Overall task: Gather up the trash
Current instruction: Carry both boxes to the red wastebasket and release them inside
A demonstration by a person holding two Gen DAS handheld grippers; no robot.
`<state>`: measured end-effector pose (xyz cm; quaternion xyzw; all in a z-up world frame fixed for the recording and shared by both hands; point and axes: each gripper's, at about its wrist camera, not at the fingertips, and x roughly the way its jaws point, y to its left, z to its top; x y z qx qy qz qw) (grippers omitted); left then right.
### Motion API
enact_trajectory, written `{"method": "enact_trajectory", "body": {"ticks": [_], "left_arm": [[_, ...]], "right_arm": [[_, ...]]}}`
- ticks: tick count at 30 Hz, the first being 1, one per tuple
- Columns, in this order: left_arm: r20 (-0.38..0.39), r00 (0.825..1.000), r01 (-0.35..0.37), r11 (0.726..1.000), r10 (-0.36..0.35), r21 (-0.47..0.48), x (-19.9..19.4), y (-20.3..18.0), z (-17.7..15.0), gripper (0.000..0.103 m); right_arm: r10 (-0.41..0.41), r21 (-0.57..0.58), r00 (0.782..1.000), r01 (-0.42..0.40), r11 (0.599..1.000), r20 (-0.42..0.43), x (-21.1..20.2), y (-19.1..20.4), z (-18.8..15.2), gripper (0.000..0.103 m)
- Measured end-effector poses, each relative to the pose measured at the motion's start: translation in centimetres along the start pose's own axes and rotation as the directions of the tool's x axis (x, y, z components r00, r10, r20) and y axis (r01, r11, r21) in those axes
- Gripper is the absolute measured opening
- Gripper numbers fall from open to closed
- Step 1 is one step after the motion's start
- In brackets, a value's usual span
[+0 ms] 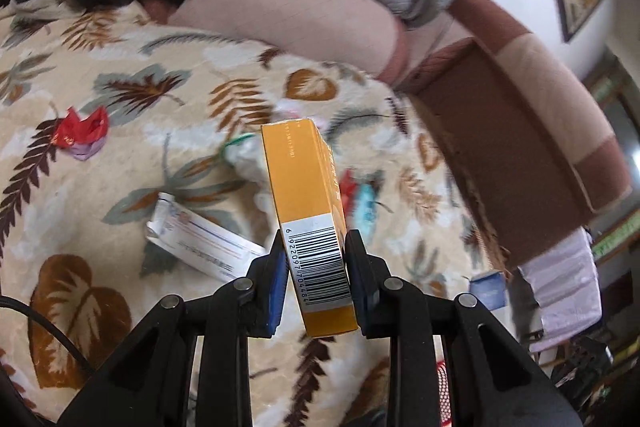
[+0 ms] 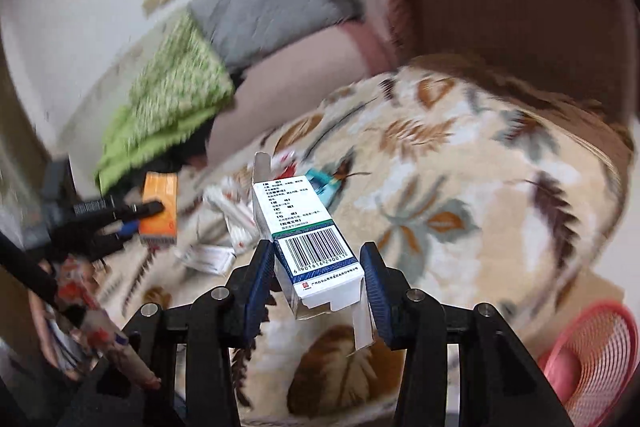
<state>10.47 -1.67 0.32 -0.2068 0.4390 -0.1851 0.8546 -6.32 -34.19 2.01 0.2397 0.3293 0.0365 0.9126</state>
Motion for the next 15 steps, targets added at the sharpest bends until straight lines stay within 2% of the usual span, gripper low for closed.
{"method": "enact_trajectory", "body": {"ticks": [4,8,13,15], "left_arm": [[-0.009,0.996,0.086,0.995,-0.086,0.047,-1.8,-2.4,-3.1,0.026],[-0.068,0.987,0.157,0.979,-0.149,0.132,-2.6,-7.1,-7.7,0.026],[-0.144,0.962,0.259,0.94,-0.231,0.223,-3.1,-14.1,-12.6,0.026],[-0.173,0.951,0.298,0.914,-0.258,0.274,-3.4,-17.2,-14.5,0.026]], "right_arm": [[-0.06,0.099,0.996,0.054,0.994,0.062,-5.8,-3.5,-1.6,0.048],[-0.132,0.187,0.987,0.114,0.976,0.087,-10.2,-7.4,-3.3,0.048],[-0.251,0.253,0.959,0.211,0.944,0.135,-15.4,-10.7,-4.6,0.048],[-0.303,0.273,0.94,0.253,0.928,0.157,-17.4,-11.7,-4.9,0.048]]}}
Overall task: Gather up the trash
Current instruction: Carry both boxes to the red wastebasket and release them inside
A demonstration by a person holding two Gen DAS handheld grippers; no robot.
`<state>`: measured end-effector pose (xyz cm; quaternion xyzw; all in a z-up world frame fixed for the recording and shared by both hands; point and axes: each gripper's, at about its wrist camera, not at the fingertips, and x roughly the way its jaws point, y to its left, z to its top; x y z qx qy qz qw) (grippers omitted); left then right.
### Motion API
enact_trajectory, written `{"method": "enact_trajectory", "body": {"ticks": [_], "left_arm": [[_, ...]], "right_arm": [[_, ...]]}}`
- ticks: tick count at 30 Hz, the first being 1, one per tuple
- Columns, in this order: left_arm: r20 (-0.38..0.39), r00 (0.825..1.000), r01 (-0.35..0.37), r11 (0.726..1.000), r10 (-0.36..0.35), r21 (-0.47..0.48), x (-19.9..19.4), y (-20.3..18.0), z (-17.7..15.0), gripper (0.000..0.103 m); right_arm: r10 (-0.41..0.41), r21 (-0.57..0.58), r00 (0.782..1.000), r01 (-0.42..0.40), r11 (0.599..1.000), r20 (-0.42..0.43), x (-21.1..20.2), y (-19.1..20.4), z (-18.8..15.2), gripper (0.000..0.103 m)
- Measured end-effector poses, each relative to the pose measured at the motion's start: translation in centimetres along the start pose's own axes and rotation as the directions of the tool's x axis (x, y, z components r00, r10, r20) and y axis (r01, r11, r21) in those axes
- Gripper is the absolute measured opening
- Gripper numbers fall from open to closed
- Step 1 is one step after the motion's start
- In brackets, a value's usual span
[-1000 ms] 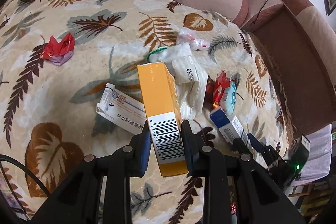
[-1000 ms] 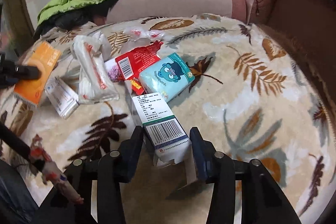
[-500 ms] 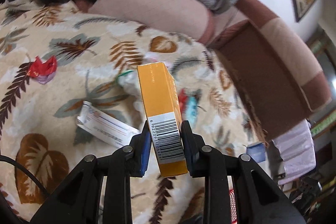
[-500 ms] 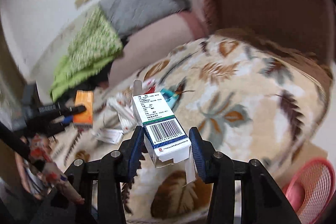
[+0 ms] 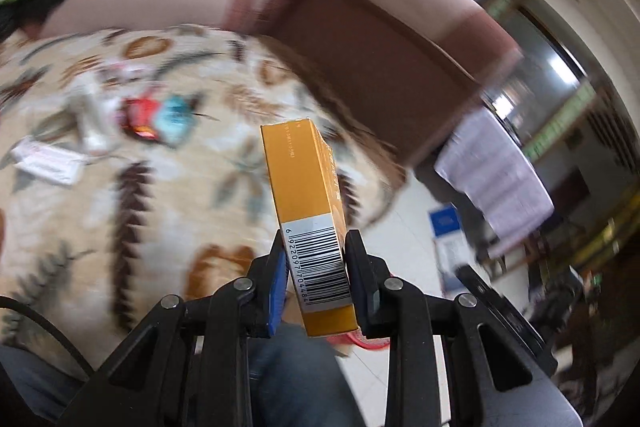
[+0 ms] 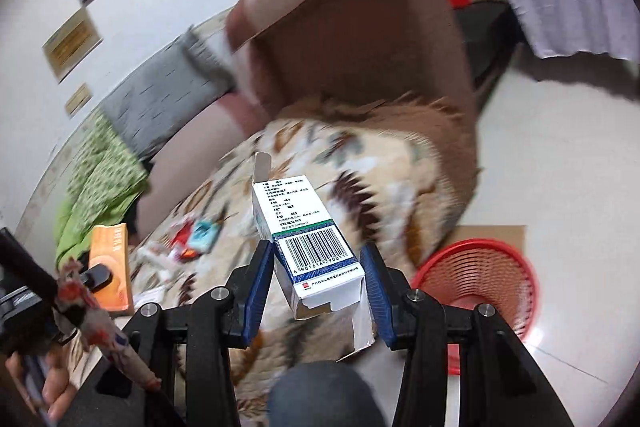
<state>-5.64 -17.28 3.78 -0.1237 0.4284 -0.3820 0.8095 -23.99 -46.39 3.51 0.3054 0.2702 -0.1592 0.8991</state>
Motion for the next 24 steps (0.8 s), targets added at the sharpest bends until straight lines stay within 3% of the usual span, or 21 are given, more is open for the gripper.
{"method": "enact_trajectory", "body": {"ticks": [6,12,17,24], "left_arm": [[-0.106,0.992,0.088,0.981,-0.07,0.174,4.1,-8.8,-2.8,0.026],[-0.215,0.973,0.139,0.949,-0.078,0.282,9.4,-14.9,-5.6,0.026],[-0.294,0.955,0.142,0.937,-0.045,0.318,14.3,-17.2,-7.6,0.026],[-0.37,0.929,0.119,0.94,0.008,0.319,19.9,-17.3,-9.2,0.026]], "right_arm": [[-0.097,0.031,0.995,0.096,0.995,0.032,-2.5,-3.2,-0.2,0.048],[-0.149,0.113,0.989,0.147,0.983,0.008,-2.4,-7.8,-1.2,0.049],[-0.177,0.189,0.984,0.178,0.966,-0.022,-1.1,-10.8,-1.7,0.049],[-0.191,0.244,0.98,0.198,0.949,-0.051,0.1,-13.5,-2.2,0.049]]}}
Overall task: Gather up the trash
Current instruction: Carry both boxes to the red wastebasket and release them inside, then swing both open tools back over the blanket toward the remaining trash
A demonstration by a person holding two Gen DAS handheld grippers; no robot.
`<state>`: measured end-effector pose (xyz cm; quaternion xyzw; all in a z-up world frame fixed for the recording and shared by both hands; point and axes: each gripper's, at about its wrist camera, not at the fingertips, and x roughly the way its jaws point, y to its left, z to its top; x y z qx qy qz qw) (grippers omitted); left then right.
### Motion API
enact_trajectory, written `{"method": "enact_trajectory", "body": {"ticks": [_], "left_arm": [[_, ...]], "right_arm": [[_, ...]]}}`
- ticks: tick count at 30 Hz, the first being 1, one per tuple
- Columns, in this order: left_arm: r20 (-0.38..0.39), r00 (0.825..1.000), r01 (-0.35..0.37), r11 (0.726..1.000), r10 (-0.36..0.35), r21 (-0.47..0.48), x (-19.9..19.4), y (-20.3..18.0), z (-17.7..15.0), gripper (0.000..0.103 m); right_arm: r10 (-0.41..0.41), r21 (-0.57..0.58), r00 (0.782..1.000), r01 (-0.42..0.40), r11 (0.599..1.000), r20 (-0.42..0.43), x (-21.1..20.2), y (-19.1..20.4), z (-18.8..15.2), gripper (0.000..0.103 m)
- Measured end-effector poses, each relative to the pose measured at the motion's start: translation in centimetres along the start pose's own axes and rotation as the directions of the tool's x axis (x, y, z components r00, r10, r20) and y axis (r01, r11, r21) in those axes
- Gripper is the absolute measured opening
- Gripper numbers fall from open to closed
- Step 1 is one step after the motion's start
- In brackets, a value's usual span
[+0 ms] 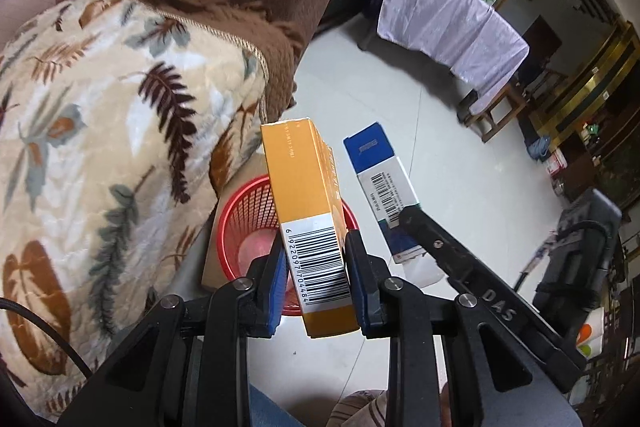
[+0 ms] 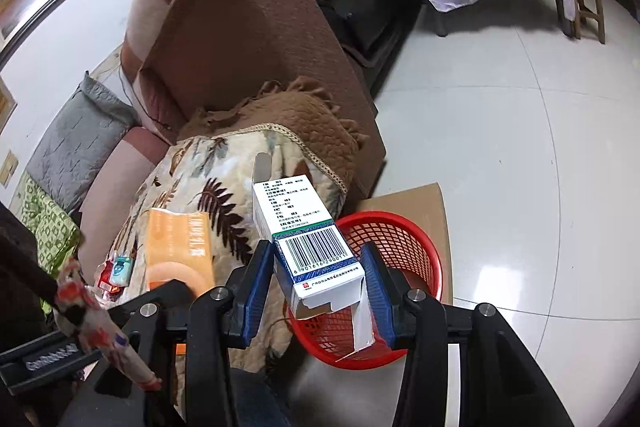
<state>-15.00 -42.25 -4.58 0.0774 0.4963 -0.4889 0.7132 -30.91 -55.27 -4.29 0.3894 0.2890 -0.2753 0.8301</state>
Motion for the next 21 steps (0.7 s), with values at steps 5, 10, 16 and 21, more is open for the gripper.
{"method": "enact_trajectory", "body": {"ticks": [5,10,16,21], "left_arm": [[-0.033,0.999,-0.006,1.0,0.006,-0.003,2.2,0.2,0.2,0.03],[-0.001,1.0,0.004,0.999,-0.004,-0.05,1.3,1.8,0.3,0.056],[0.206,0.973,-0.089,0.991,0.107,-0.096,-7.9,4.6,-0.8,0.057],[0.386,0.849,-0.281,0.927,0.36,-0.247,-19.5,9.9,-4.5,0.07]], "right_arm": [[0.016,0.059,1.0,-0.015,0.998,-0.017,0.9,-1.2,0.1,0.069],[0.03,0.074,1.0,-0.03,0.997,0.004,0.0,-1.1,0.3,0.071],[0.139,-0.027,0.99,-0.139,0.99,0.034,-1.4,3.8,-0.1,0.079],[0.321,-0.157,0.947,-0.319,0.934,-0.019,-0.9,12.1,-1.6,0.081]]}}
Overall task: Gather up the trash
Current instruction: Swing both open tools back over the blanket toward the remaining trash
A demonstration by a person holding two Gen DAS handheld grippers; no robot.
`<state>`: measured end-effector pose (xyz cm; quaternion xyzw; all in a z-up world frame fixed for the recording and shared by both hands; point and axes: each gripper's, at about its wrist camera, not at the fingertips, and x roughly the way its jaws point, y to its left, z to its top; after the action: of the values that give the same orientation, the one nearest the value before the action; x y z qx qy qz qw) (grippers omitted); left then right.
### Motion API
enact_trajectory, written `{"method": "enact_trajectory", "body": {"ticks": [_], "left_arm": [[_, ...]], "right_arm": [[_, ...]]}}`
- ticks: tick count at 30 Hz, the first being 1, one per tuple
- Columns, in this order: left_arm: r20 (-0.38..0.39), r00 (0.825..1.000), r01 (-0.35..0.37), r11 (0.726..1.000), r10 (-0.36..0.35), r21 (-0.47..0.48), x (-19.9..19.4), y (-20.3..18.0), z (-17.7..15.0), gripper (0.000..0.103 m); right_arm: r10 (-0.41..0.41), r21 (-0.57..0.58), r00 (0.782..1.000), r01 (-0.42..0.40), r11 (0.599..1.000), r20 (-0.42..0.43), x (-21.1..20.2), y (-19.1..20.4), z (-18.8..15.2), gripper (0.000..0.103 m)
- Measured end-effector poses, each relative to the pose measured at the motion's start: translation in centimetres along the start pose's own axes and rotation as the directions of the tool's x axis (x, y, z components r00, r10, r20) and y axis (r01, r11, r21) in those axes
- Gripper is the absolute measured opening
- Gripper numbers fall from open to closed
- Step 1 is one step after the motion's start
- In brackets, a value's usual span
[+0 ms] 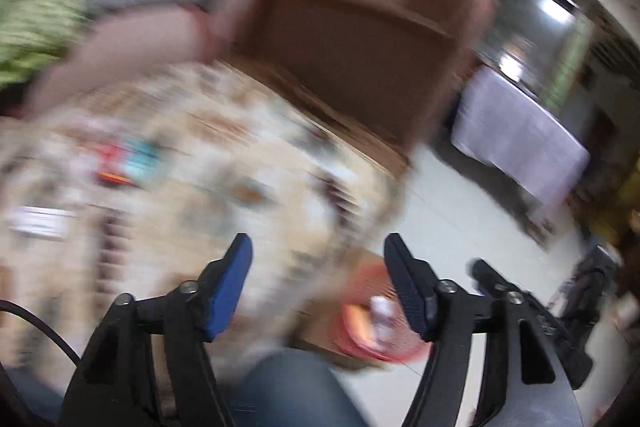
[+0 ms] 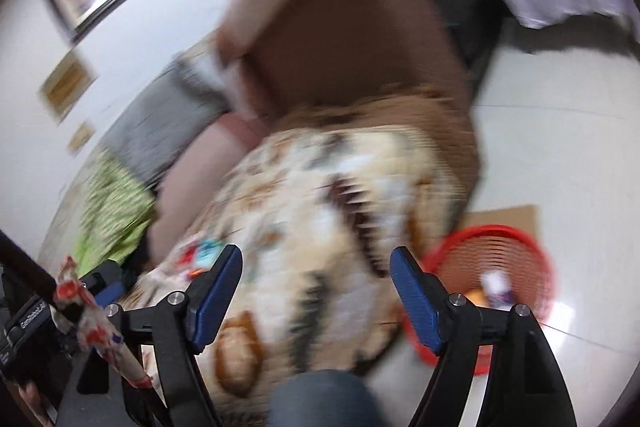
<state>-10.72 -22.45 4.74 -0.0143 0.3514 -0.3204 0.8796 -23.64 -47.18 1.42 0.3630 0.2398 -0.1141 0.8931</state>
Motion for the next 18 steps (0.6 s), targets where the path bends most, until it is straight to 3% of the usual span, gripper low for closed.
{"method": "enact_trajectory", "body": {"ticks": [1,2,4,5,7,9,11,13,15,16,18], "left_arm": [[0.043,0.995,-0.085,0.996,0.085,-0.003,-1.8,1.9,0.3,0.07],[0.089,0.976,-0.198,0.98,0.197,-0.006,-3.8,4.1,0.4,0.07],[0.138,0.92,-0.365,0.931,0.366,-0.034,-6.4,7.6,0.6,0.07],[0.154,0.883,-0.437,0.896,0.444,-0.082,-8.2,10.4,0.6,0.07],[0.157,0.833,-0.502,0.845,0.53,-0.185,-10.8,14.9,0.9,0.07],[0.145,0.772,-0.553,0.766,0.619,-0.327,-14.0,20.4,0.8,0.073],[0.114,0.703,-0.595,0.669,0.702,-0.445,-17.0,25.9,0.4,0.074],[0.084,0.612,-0.638,0.554,0.786,-0.535,-19.2,30.8,-1.0,0.076],[0.016,0.494,-0.71,0.413,0.869,-0.571,-20.0,35.8,-2.6,0.076],[-0.035,0.454,-0.749,0.36,0.89,-0.557,-19.6,38.4,-3.4,0.076],[-0.106,0.431,-0.791,0.318,0.896,-0.523,-18.6,41.7,-5.4,0.076]], "right_arm": [[0.028,-0.028,1.0,-0.028,0.999,-0.011,0.8,1.8,-0.1,0.081],[0.048,-0.05,0.999,-0.049,0.998,-0.02,1.5,3.2,-0.3,0.081],[0.108,-0.114,0.993,-0.113,0.987,-0.051,3.5,7.1,-0.7,0.081],[0.133,-0.149,0.989,-0.142,0.979,-0.07,4.6,9.1,-1.1,0.081],[0.184,-0.195,0.977,-0.202,0.96,-0.108,6.5,12.9,-1.7,0.081],[0.219,-0.237,0.967,-0.245,0.94,-0.129,8.0,15.6,-2.1,0.081],[0.242,-0.272,0.958,-0.276,0.922,-0.154,9.6,18.2,-2.7,0.081],[0.262,-0.29,0.948,-0.305,0.907,-0.18,11.5,20.3,-3.1,0.081],[0.253,-0.316,0.948,-0.305,0.899,-0.196,13.0,22.0,-3.6,0.081],[0.249,-0.324,0.947,-0.305,0.896,-0.203,13.6,22.6,-3.8,0.081],[0.245,-0.333,0.944,-0.309,0.891,-0.221,14.9,23.6,-4.3,0.081]]}}
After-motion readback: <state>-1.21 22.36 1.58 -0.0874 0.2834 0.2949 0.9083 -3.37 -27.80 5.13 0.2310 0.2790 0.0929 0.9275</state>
